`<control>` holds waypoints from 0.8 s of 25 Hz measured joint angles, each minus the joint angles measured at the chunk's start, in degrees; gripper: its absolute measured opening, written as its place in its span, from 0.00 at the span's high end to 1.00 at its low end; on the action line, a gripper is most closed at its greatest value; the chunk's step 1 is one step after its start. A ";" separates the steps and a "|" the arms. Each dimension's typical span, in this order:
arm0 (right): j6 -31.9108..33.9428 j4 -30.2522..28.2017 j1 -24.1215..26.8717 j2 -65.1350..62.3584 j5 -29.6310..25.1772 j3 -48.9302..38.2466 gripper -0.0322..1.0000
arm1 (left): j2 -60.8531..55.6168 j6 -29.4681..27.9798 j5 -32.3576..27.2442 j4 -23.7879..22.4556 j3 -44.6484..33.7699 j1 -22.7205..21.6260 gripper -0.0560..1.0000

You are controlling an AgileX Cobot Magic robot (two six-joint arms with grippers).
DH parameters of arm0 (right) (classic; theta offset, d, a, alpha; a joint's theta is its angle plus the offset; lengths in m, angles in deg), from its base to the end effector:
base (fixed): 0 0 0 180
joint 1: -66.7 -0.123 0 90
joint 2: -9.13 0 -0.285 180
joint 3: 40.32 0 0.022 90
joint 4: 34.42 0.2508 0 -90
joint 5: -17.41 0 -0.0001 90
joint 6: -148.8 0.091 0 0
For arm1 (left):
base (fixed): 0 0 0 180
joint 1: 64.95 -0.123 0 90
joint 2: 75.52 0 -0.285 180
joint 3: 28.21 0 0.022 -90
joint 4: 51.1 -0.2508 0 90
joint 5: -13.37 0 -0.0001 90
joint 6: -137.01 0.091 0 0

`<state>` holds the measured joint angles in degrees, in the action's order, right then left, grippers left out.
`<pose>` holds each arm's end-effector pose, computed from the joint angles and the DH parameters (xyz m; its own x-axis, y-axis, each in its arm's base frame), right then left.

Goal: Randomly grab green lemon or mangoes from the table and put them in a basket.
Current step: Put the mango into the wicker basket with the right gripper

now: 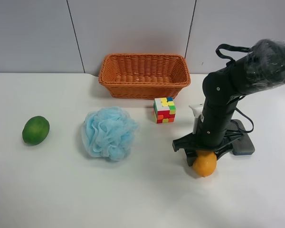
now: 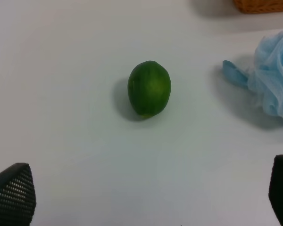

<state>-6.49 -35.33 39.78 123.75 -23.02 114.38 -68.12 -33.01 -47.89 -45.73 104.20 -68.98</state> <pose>0.2647 0.1334 0.1134 -0.9987 -0.0507 0.0013 -0.0507 0.9986 -0.0119 -0.0079 -0.0080 0.2816 -0.4354 0.0979 -0.8949 0.0600 0.9950 0.0796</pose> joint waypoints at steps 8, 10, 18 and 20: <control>0.00 0.06 0.00 -2.90 -1.46 0.00 0.35 | 0.00 0.00 0.00 0.00 0.00 0.00 0.01; 0.00 0.06 0.00 -6.37 -3.08 0.00 0.35 | 0.00 0.00 0.00 0.00 0.00 0.00 0.01; -0.74 0.06 0.00 -17.15 -11.17 1.26 0.35 | 0.00 0.00 0.00 0.00 0.00 0.00 0.01; -1.84 0.04 0.00 -18.50 -15.08 4.10 0.35 | 0.00 0.00 0.00 0.00 0.00 0.00 0.01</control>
<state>-8.33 -35.29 39.78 105.25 -38.10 118.48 -68.12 -33.01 -47.89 -45.73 104.20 -68.98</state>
